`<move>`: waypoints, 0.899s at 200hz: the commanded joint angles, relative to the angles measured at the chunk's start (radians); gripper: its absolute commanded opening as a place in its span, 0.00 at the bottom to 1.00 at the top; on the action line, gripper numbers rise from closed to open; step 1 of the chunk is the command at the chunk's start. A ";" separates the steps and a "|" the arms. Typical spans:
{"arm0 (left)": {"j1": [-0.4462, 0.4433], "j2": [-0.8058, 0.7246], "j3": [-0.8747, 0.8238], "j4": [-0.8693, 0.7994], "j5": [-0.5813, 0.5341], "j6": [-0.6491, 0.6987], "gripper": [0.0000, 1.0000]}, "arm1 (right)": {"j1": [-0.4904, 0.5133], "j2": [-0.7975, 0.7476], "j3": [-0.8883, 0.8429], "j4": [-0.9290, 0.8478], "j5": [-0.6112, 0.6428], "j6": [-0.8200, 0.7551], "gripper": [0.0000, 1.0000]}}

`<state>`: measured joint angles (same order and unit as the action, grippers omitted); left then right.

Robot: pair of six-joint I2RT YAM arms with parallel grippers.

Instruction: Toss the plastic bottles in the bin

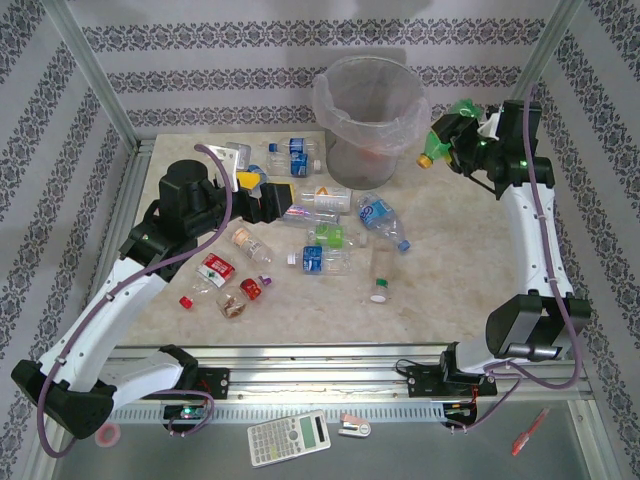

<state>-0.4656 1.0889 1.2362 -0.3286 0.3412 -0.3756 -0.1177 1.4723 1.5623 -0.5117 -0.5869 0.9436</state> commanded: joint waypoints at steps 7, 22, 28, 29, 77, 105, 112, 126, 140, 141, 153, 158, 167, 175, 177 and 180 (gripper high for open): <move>-0.013 0.011 0.002 0.033 -0.016 -0.019 1.00 | 0.029 0.020 0.048 0.220 -0.035 0.135 0.39; -0.013 0.018 0.003 0.036 -0.018 -0.023 1.00 | 0.045 0.047 0.092 0.230 -0.027 0.146 0.38; -0.012 0.018 0.003 0.037 -0.019 -0.023 1.00 | 0.051 0.060 0.109 0.228 -0.026 0.148 0.38; -0.013 0.018 0.003 0.037 -0.019 -0.022 1.00 | 0.053 0.062 0.112 0.227 -0.025 0.149 0.38; -0.012 0.020 -0.007 0.031 -0.041 -0.029 1.00 | 0.109 0.144 0.249 0.183 0.006 0.145 0.38; -0.012 0.020 -0.015 0.023 -0.058 -0.033 1.00 | 0.129 0.189 0.311 0.153 0.027 0.145 0.38; -0.013 0.022 -0.015 0.022 -0.061 -0.034 1.00 | 0.134 0.197 0.320 0.153 0.032 0.148 0.38; -0.013 0.023 -0.014 0.019 -0.064 -0.034 1.00 | 0.142 0.209 0.337 0.151 0.045 0.150 0.38; -0.012 0.024 -0.012 0.017 -0.067 -0.034 1.00 | 0.149 0.220 0.355 0.152 0.050 0.152 0.38; -0.013 0.024 -0.012 0.016 -0.068 -0.035 1.00 | 0.150 0.222 0.358 0.151 0.052 0.153 0.38; -0.013 0.027 -0.011 0.011 -0.073 -0.035 1.00 | 0.154 0.231 0.373 0.145 0.060 0.152 0.38; -0.013 0.029 -0.009 0.009 -0.074 -0.035 1.00 | 0.156 0.234 0.376 0.143 0.063 0.150 0.38; -0.013 0.031 -0.007 0.007 -0.074 -0.033 1.00 | 0.158 0.239 0.383 0.141 0.064 0.150 0.38; -0.013 0.033 -0.005 0.008 -0.076 -0.034 1.00 | 0.158 0.241 0.384 0.139 0.066 0.150 0.38; -0.013 0.033 -0.006 0.008 -0.075 -0.034 1.00 | 0.158 0.241 0.384 0.137 0.068 0.151 0.38; -0.013 0.035 -0.006 0.008 -0.074 -0.034 1.00 | 0.158 0.243 0.384 0.135 0.068 0.151 0.38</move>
<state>-0.4660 1.1152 1.2339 -0.3286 0.2806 -0.4015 0.0246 1.7042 1.9057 -0.3702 -0.5430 1.0851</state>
